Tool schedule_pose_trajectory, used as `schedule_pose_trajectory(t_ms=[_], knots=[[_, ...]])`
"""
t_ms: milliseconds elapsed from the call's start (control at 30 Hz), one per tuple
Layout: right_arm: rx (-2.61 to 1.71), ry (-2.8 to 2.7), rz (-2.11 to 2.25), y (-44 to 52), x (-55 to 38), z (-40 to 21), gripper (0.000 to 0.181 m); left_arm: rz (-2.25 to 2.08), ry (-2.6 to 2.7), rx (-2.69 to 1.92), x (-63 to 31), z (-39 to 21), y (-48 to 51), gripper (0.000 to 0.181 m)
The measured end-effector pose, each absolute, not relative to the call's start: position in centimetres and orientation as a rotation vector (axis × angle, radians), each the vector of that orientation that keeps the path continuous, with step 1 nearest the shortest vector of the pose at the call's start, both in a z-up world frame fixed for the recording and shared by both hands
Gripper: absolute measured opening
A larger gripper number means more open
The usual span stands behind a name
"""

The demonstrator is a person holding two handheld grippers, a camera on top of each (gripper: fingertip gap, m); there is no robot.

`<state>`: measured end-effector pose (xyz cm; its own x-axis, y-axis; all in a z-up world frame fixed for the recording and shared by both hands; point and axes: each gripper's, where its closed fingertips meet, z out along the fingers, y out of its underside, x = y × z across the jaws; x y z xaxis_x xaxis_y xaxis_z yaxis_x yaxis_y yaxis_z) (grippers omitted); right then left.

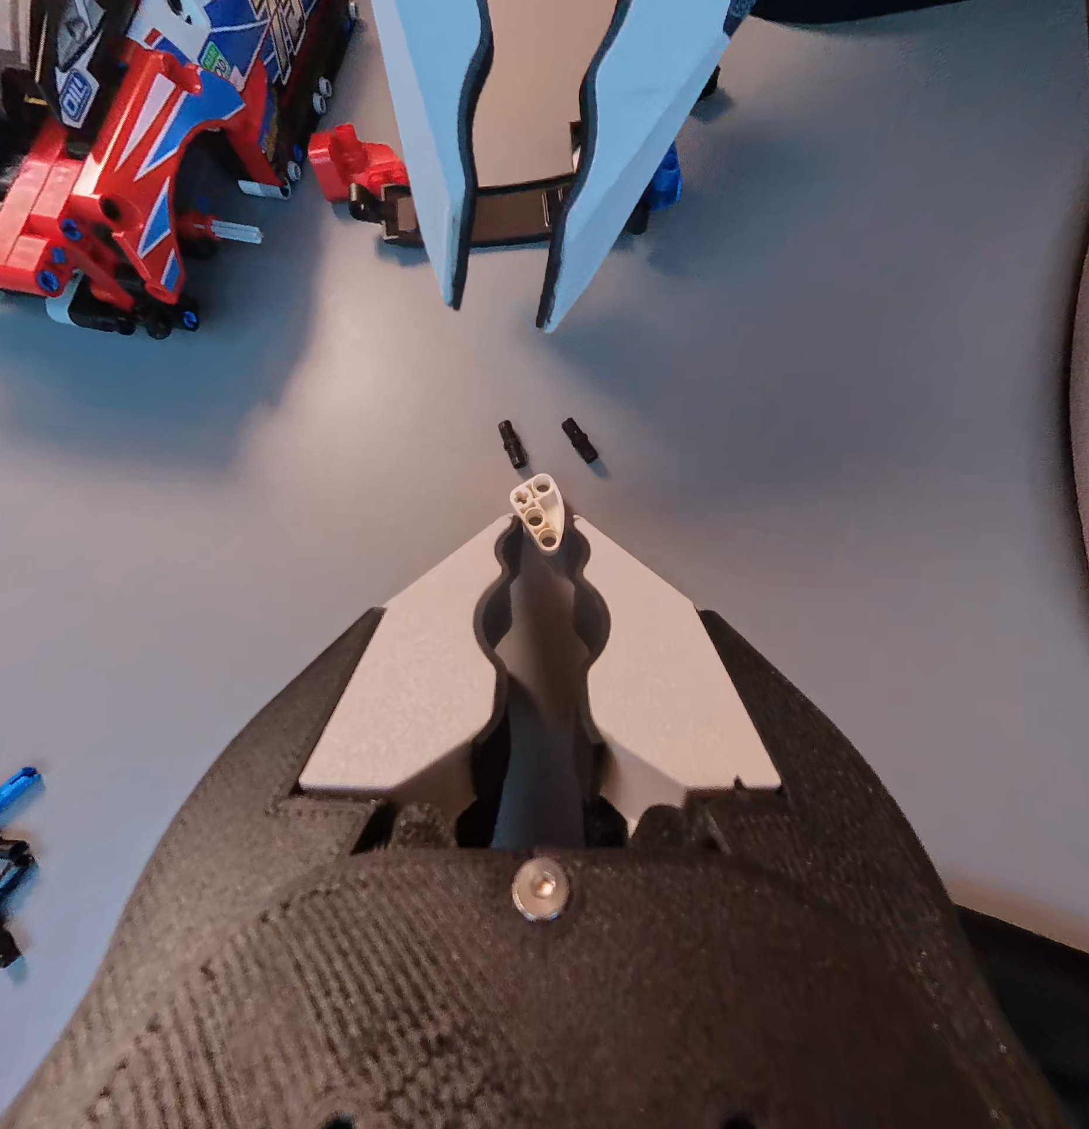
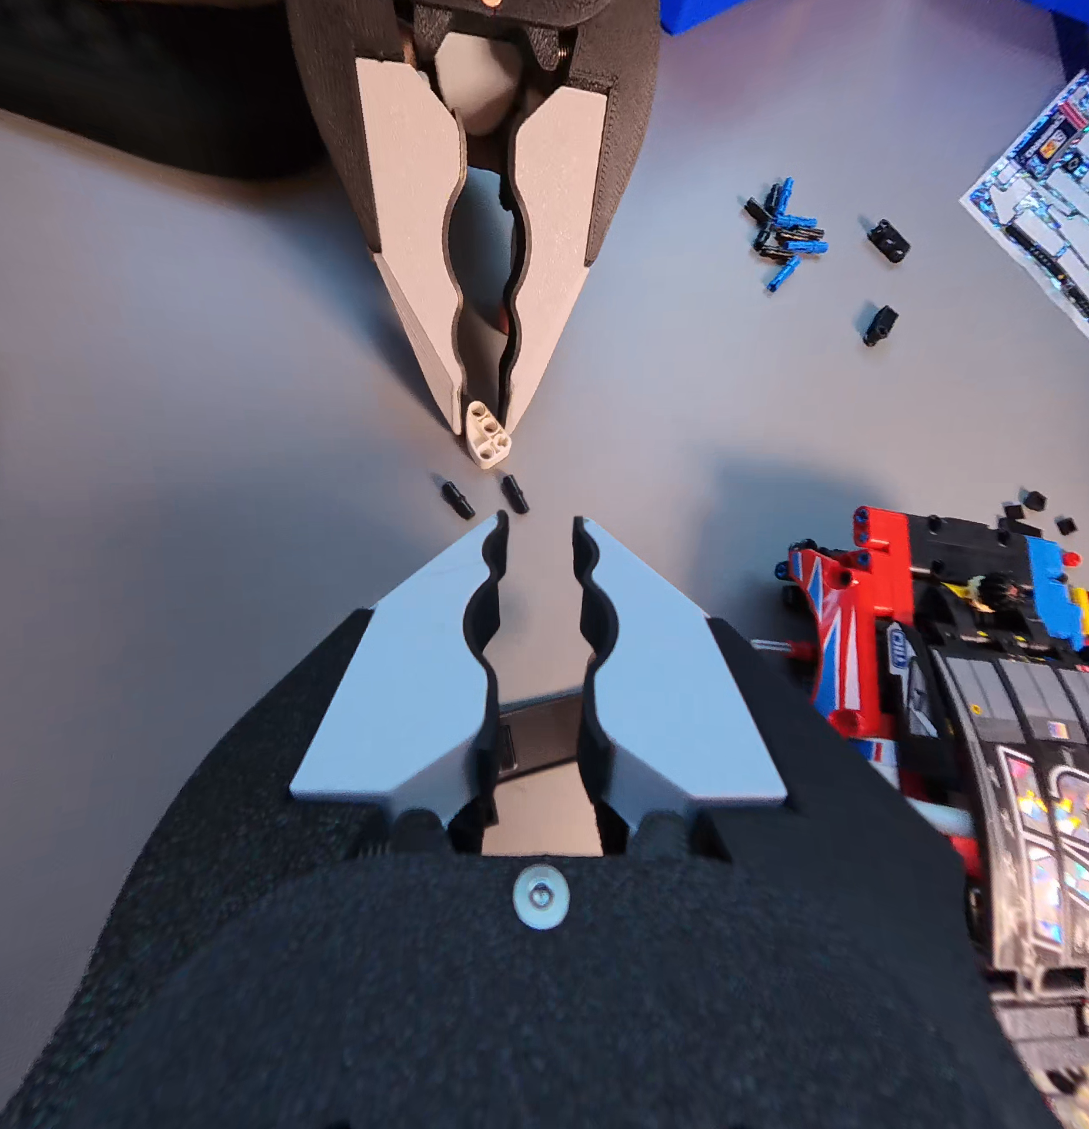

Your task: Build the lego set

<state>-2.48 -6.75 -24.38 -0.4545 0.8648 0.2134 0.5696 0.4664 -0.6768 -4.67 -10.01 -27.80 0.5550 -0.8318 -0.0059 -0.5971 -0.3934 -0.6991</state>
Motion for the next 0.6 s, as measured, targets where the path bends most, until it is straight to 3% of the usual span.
schedule_pose_trajectory(t_ms=[33,600], knots=[[-1.193,-2.173,0.725,-6.9,-2.5,-24.5,0.019,-0.465,1.157,-2.122,-4.5,-27.8,-10.2,0.011],[-1.248,-2.092,0.805,-6.6,-2.7,-24.6,0.018,-0.482,1.192,-2.061,-4.1,-27.7,-10.4,0.018]])
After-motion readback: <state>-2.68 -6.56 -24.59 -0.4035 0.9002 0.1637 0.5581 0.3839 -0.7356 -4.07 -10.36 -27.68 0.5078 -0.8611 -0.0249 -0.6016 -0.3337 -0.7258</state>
